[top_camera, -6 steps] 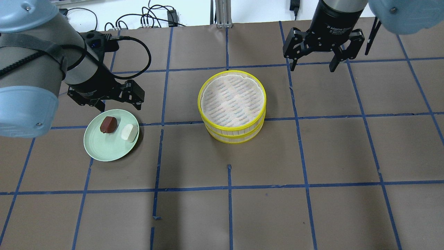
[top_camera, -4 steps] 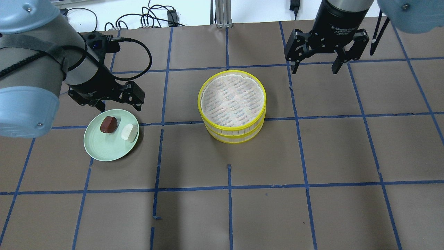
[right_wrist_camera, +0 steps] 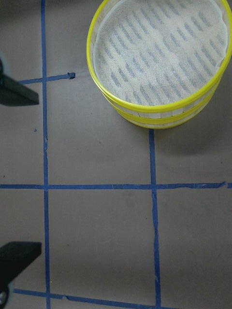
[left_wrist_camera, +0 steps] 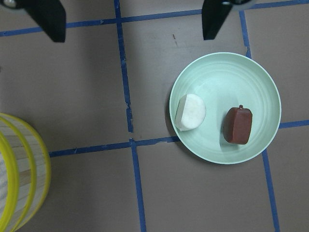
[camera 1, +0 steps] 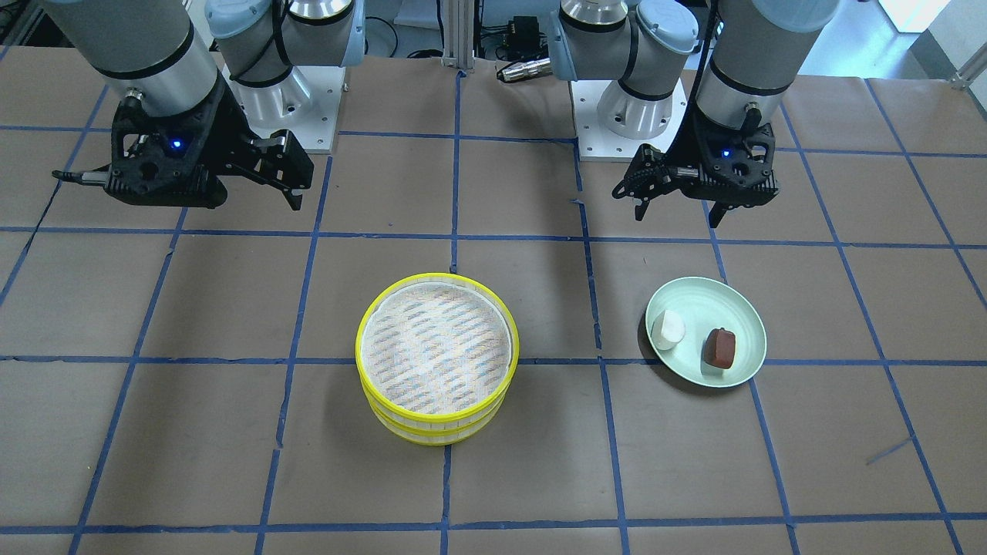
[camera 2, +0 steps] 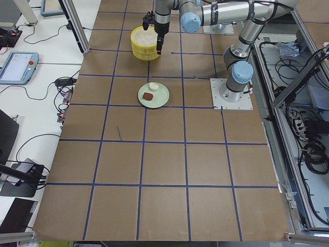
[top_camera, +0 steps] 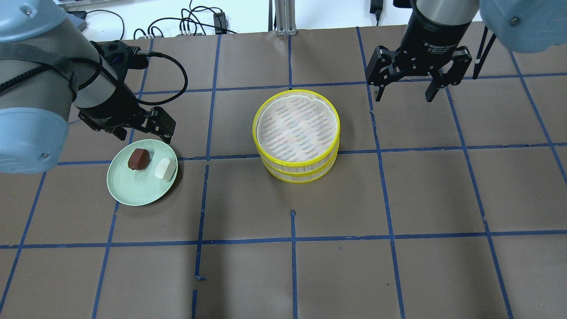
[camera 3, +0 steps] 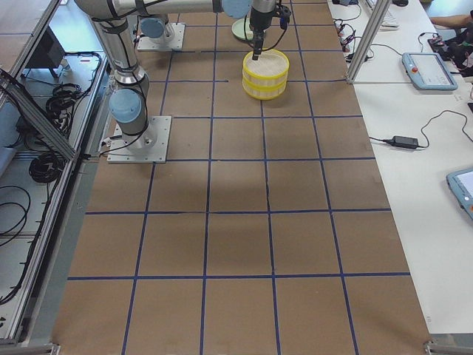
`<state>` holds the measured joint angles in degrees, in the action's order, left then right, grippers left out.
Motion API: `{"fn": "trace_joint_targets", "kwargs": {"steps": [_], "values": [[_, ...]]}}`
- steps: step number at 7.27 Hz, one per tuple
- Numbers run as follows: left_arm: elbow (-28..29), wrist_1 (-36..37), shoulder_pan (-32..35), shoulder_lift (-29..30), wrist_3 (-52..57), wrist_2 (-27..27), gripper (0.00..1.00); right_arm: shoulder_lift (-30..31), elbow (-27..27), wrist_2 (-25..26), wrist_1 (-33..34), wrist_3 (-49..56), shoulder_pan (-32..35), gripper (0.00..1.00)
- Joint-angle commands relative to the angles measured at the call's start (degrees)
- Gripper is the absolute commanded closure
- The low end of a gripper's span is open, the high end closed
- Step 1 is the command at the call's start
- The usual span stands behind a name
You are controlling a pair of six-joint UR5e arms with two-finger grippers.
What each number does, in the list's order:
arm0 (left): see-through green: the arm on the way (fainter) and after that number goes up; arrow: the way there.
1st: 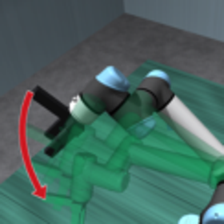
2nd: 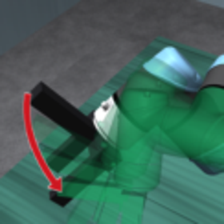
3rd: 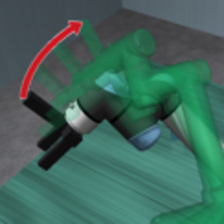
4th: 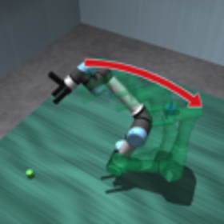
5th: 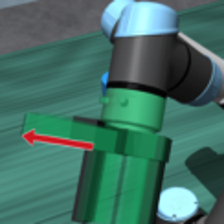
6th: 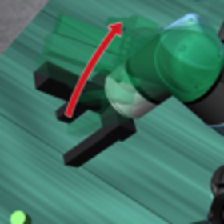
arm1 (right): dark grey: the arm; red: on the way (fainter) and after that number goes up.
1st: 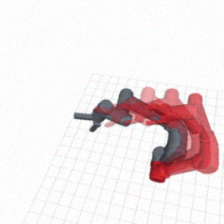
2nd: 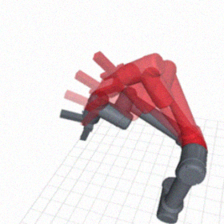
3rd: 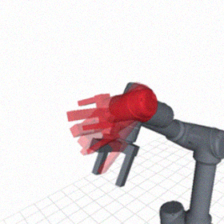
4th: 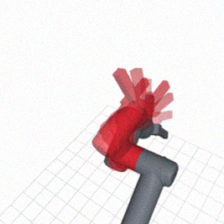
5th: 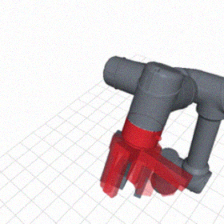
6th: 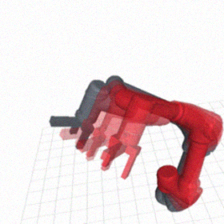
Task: Place buns in different layers of steamer
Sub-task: 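Lower the left gripper to the white bun while the right gripper reaches the steamer rim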
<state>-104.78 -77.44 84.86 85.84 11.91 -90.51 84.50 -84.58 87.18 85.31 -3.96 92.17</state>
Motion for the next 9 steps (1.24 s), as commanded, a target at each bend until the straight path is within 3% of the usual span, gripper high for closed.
{"fn": "trace_joint_targets", "kwargs": {"steps": [1, 3, 5, 6, 7, 8, 9], "values": [[-0.9, 1.8, -4.2, 7.0, 2.5, 0.2, 0.00, -6.9, -1.6, 0.8, 8.0, -1.0, 3.6, 0.00], [-1.3, 5.2, -4.5, 12.4, 2.4, 0.2, 0.00, -14.2, -2.8, 1.4, 15.5, -5.0, 6.4, 0.00], [-1.3, 8.3, -4.5, 18.5, 2.4, 0.2, 0.00, -16.6, -7.3, 1.3, 24.7, -9.5, 6.9, 0.01], [-1.6, 10.4, -4.6, 21.4, 2.4, 0.2, 0.02, -16.6, -7.7, 1.2, 24.9, -10.0, 7.6, 0.05], [-3.3, 12.7, -4.6, 22.9, 2.4, 0.2, 0.02, -17.1, -7.9, 1.0, 25.5, -9.9, 7.8, 0.19], [-5.8, 16.5, -4.6, 23.7, 2.5, 0.1, 0.02, -17.3, -8.1, 1.8, 25.9, -9.3, 7.9, 0.43], [-6.6, 19.0, -4.6, 24.6, 2.6, -0.4, 0.09, -17.0, -8.2, 1.9, 26.2, -8.4, 7.9, 0.67]]}}
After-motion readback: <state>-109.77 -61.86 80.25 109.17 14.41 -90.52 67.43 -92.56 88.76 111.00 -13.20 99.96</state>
